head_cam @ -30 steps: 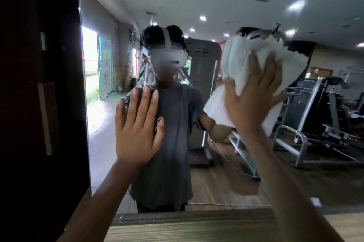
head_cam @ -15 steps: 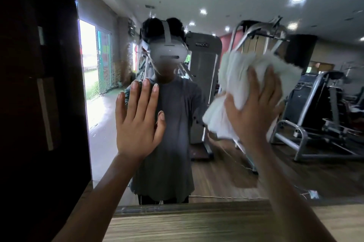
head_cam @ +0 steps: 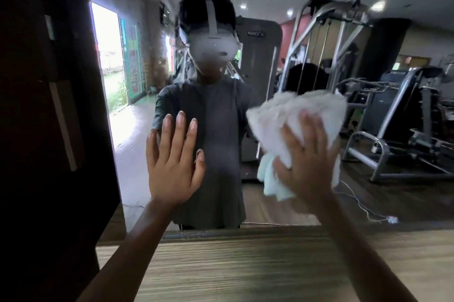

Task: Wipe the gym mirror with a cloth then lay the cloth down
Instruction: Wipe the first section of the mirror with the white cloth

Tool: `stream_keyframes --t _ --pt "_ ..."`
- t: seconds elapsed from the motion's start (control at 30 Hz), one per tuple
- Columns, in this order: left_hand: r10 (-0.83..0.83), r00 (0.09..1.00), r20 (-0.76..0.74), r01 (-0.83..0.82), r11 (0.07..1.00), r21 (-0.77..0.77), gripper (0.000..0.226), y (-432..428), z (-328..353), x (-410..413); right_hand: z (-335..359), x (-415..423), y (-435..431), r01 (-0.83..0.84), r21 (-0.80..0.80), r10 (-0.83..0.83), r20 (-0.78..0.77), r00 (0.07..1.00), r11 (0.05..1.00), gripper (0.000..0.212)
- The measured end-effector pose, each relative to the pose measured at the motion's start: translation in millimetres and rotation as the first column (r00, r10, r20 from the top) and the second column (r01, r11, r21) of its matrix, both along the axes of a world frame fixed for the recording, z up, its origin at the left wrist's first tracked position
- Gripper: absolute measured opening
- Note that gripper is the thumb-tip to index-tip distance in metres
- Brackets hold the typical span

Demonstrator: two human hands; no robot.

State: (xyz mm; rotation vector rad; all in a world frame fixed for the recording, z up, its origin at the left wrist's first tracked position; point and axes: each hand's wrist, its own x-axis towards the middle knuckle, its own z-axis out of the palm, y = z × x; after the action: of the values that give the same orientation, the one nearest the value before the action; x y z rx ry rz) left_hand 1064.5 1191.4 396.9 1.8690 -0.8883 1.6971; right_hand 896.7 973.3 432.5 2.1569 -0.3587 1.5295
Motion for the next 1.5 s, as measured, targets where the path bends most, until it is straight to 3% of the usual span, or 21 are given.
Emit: stream_keyframes --t 0.1,0.17,0.3,0.43,0.53,0.63,0.73,0.8,0.9,0.97,1.07,1.17,1.23,1.3,1.5 --pt "0.0 1.0 -0.01 0.0 1.0 -0.015 0.065 -1 2 0 58 19 21 -0.043 0.267 -0.035 0.283 0.959 0.963 0.073" --pt "-0.012 1.0 -0.002 0.012 1.0 -0.013 0.064 -1 1 0 78 39 49 -0.07 0.318 -0.057 0.373 0.926 0.946 0.075" --pt "-0.018 1.0 0.007 0.018 1.0 -0.013 0.062 0 1 1 37 52 76 -0.04 0.104 0.021 0.178 0.984 0.994 0.077" --pt "-0.026 1.0 0.016 0.026 1.0 -0.002 0.061 1 1 2 -41 24 37 0.001 -0.174 -0.013 -0.071 0.997 0.985 0.074" --pt "-0.007 1.0 0.01 0.008 0.999 -0.031 0.063 -1 -1 1 -43 4 9 -0.028 0.023 0.028 0.003 1.0 0.999 0.066" --pt "-0.013 1.0 0.001 0.013 0.999 -0.03 0.065 -3 2 0 7 22 25 -0.077 0.293 -0.008 0.279 0.96 0.953 0.069" --pt "-0.029 1.0 -0.011 0.029 0.999 -0.018 0.06 1 -9 2 20 48 61 -0.095 0.332 -0.042 0.384 0.923 0.939 0.067" --pt "-0.011 1.0 -0.023 0.01 0.999 -0.042 0.056 7 -23 5 -11 56 80 -0.099 0.249 0.018 0.309 0.951 0.964 0.064" --pt "0.01 1.0 -0.012 -0.01 1.0 -0.027 0.056 14 -37 12 -88 43 77 -0.002 0.001 0.002 -0.021 1.0 1.0 0.069" --pt "0.022 1.0 0.003 -0.022 0.999 -0.03 0.057 14 -37 13 -115 26 50 0.001 -0.072 -0.009 -0.115 0.993 0.997 0.07" --pt "0.009 1.0 -0.007 -0.01 0.998 -0.056 0.058 10 -37 11 -95 12 22 -0.025 0.06 0.022 0.055 0.998 0.998 0.056" --pt "0.024 1.0 -0.014 -0.025 0.998 -0.057 0.057 10 -38 12 -39 31 36 -0.042 0.266 -0.035 0.281 0.959 0.963 0.066" --pt "0.026 1.0 -0.01 -0.026 0.998 -0.052 0.057 10 -37 12 -15 46 62 -0.078 0.328 -0.044 0.349 0.936 0.941 0.069" --pt "0.033 0.999 -0.001 -0.033 0.998 -0.048 0.057 10 -38 12 -17 55 82 -0.096 0.275 0.008 0.304 0.952 0.957 0.068" --pt "0.021 1.0 0.004 -0.021 0.999 -0.044 0.054 10 -38 13 -93 38 58 -0.005 -0.16 -0.007 -0.075 0.997 0.987 0.074"
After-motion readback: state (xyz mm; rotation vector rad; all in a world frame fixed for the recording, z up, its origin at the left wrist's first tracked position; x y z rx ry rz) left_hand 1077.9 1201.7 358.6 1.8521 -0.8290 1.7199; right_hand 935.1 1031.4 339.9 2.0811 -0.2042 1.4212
